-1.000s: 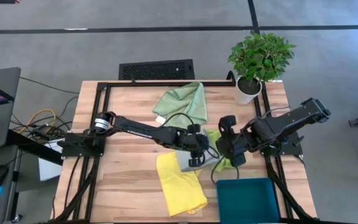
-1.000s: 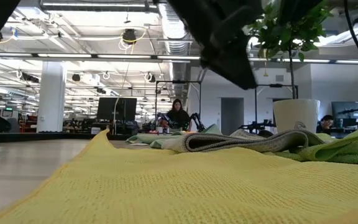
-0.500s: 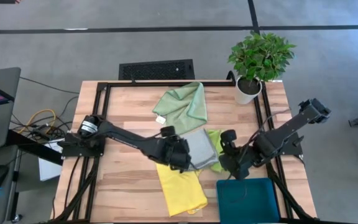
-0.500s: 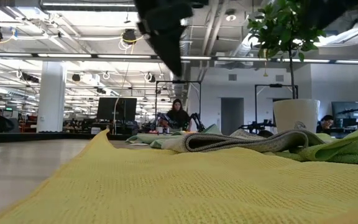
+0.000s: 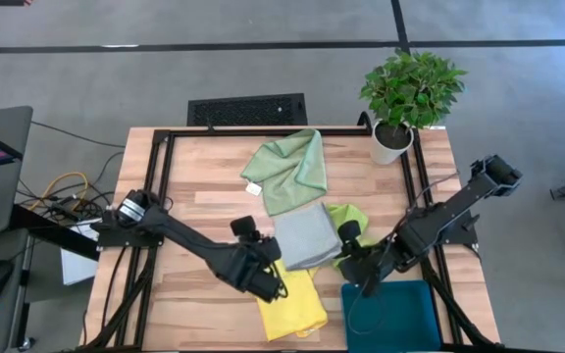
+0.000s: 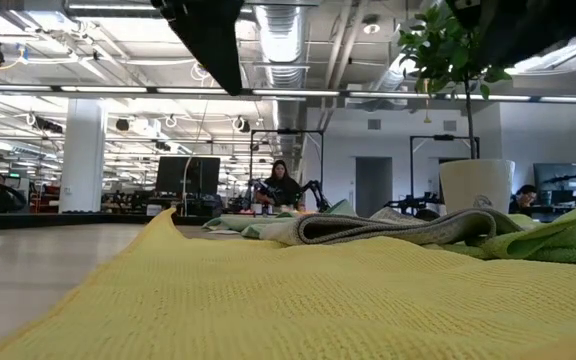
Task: Fold microfiber towels
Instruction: Put the gray towel in the bin
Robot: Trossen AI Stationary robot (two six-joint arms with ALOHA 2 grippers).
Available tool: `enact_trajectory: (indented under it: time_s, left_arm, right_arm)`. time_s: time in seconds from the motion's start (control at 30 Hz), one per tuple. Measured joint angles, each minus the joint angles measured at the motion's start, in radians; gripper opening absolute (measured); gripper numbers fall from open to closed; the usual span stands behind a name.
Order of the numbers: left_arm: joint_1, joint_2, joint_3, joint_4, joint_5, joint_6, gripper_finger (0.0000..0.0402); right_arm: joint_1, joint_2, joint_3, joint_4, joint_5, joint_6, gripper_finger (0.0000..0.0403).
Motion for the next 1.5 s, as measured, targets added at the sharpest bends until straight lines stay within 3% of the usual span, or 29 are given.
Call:
enact_trajectory:
  time_s: [0.3, 0.5, 0.73, 1.0, 1.5]
  left_arm:
    - [-0.062, 0.0, 0.0, -0.069, -0.017, -0.097, 0.0139]
    - [-0.094, 0.0, 0.0, -0.116, -0.038, -0.181, 0.0139]
    - [-0.106, 0.001, 0.0, -0.129, -0.045, -0.202, 0.0139]
    - [-0.104, 0.002, 0.0, -0.141, -0.044, -0.201, 0.0139]
    - [-0.104, 0.002, 0.0, -0.145, -0.045, -0.202, 0.0139]
  right_arm:
    - [-0.026, 0.0, 0.0, 0.07, -0.026, 0.048, 0.0132]
    - [-0.026, 0.038, -0.002, 0.087, -0.025, -0.008, 0.0183]
    - [-0.056, 0.201, 0.0, 0.135, -0.023, -0.125, 0.0221]
    - [-0.125, 0.354, 0.005, 0.16, -0.037, -0.137, 0.0219]
    - [-0.137, 0.342, -0.001, 0.152, -0.053, -0.145, 0.0213]
